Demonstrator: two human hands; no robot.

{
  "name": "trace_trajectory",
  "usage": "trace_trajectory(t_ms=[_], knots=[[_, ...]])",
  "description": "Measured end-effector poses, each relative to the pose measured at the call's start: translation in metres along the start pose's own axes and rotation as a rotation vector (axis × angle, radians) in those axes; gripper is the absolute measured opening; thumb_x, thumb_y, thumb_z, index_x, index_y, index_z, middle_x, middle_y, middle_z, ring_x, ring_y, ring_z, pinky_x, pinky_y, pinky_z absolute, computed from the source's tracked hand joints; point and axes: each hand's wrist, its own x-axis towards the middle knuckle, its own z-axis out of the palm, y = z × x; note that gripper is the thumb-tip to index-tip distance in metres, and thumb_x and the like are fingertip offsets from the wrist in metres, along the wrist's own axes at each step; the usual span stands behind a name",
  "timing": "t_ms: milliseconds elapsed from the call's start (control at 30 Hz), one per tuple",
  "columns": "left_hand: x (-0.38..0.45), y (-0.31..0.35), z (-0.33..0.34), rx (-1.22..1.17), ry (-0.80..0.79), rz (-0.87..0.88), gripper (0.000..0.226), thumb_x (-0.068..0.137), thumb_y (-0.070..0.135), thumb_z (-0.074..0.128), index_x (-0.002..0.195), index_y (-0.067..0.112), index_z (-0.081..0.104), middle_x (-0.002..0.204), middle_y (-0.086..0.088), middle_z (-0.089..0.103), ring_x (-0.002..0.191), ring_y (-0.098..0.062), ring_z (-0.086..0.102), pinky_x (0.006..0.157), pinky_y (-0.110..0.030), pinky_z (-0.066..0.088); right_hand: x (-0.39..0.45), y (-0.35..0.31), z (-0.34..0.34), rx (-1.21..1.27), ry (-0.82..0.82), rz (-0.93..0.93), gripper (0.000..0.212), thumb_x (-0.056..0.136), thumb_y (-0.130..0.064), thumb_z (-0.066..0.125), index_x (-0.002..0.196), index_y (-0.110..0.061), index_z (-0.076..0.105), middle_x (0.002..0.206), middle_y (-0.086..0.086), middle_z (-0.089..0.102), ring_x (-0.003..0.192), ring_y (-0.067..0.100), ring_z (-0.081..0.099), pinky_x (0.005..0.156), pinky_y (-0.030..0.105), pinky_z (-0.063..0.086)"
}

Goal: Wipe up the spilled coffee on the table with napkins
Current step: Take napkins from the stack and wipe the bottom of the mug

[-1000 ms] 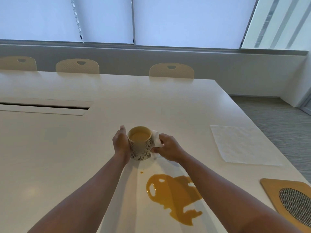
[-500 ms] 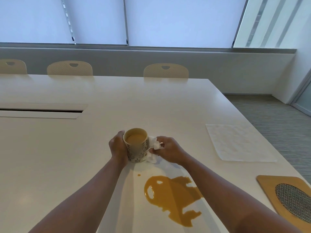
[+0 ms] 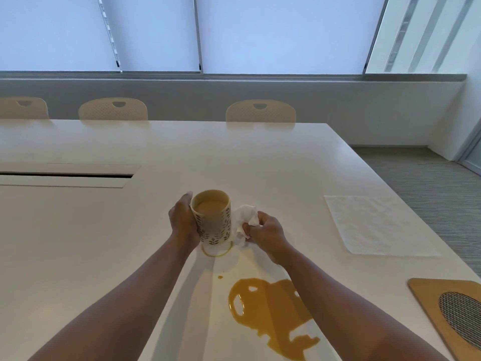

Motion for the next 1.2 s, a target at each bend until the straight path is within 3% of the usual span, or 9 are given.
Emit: trace_trajectory(t_ms=[100,200,333,433,633,833,1067,1200], knots=[[0.001,0.013,0.010,-0.011,-0.014,0.017,0.019,0.089,0.024,0.060,0.072,0.016,0.056,0.065,-0.003,0.061,0.065,-0.021,0.061,0.065,-0.034,0.050,0.001,-0.002,0.012,0.197,-0.037,0.075,0.021,0.089,-0.002,0.064,0.110,-0.005,0.065,0.106,0.019,0.070,0.096,0.030,0.070,0.082,0.041,0.060],[0.002,0.025,0.017,-0.017,-0.011,0.020,0.020,0.088,0.024,0.061,0.070,0.016,0.058,0.060,-0.001,0.062,0.060,-0.019,0.062,0.062,-0.032,0.051,0.002,-0.008,0.025,0.494,-0.084,0.148,0.028,0.089,0.005,0.062,0.115,-0.005,0.063,0.110,0.017,0.071,0.100,0.029,0.070,0.086,0.042,0.058],[0.002,0.034,0.022,-0.040,-0.015,0.019,0.019,0.087,0.024,0.061,0.070,0.016,0.059,0.062,-0.002,0.063,0.057,-0.019,0.062,0.058,-0.031,0.052,0.003,-0.015,0.042,0.812,-0.136,0.199,0.036,0.087,0.015,0.052,0.117,-0.003,0.060,0.111,0.021,0.070,0.102,0.032,0.068,0.089,0.043,0.057],[0.000,0.038,0.026,-0.047,-0.015,0.015,0.017,0.088,0.026,0.061,0.076,0.014,0.060,0.067,-0.003,0.064,0.063,-0.021,0.063,0.063,-0.034,0.053,0.001,-0.015,0.054,0.964,-0.171,0.224,0.046,0.084,0.023,0.043,0.122,0.000,0.056,0.105,0.021,0.067,0.096,0.031,0.068,0.082,0.039,0.059],[-0.003,0.042,0.028,-0.021,-0.001,0.043,0.019,0.088,0.028,0.062,0.075,0.014,0.060,0.069,-0.004,0.065,0.069,-0.023,0.063,0.070,-0.037,0.052,-0.006,-0.009,0.060,0.863,-0.384,0.269,0.051,0.081,0.023,0.039,0.120,-0.004,0.059,0.110,0.019,0.071,0.099,0.031,0.071,0.079,0.037,0.058],[-0.006,0.045,0.030,-0.027,-0.036,0.006,0.024,0.087,0.025,0.061,0.065,0.018,0.056,0.059,-0.001,0.060,0.057,-0.018,0.059,0.062,-0.033,0.050,-0.002,-0.004,0.037,0.839,-0.461,0.219,0.043,0.080,0.019,0.057,0.116,-0.004,0.064,0.112,0.018,0.070,0.097,0.029,0.070,0.075,0.033,0.059],[-0.011,0.046,0.039,-0.012,-0.042,0.008,0.032,0.087,0.023,0.061,0.056,0.020,0.055,0.053,0.002,0.058,0.049,-0.016,0.058,0.060,-0.031,0.048,0.004,-0.007,0.032,0.925,-0.297,0.194,0.040,0.083,0.020,0.051,0.116,-0.001,0.058,0.098,0.019,0.070,0.083,0.028,0.071,0.070,0.033,0.061],[-0.015,0.047,0.042,-0.013,-0.065,-0.002,0.026,0.088,0.025,0.061,0.062,0.018,0.058,0.057,-0.001,0.061,0.053,-0.018,0.061,0.058,-0.032,0.052,0.010,-0.015,0.042,0.956,-0.167,0.206,0.036,0.084,0.020,0.049,0.113,-0.002,0.056,0.095,0.020,0.071,0.081,0.031,0.072,0.067,0.035,0.060]])
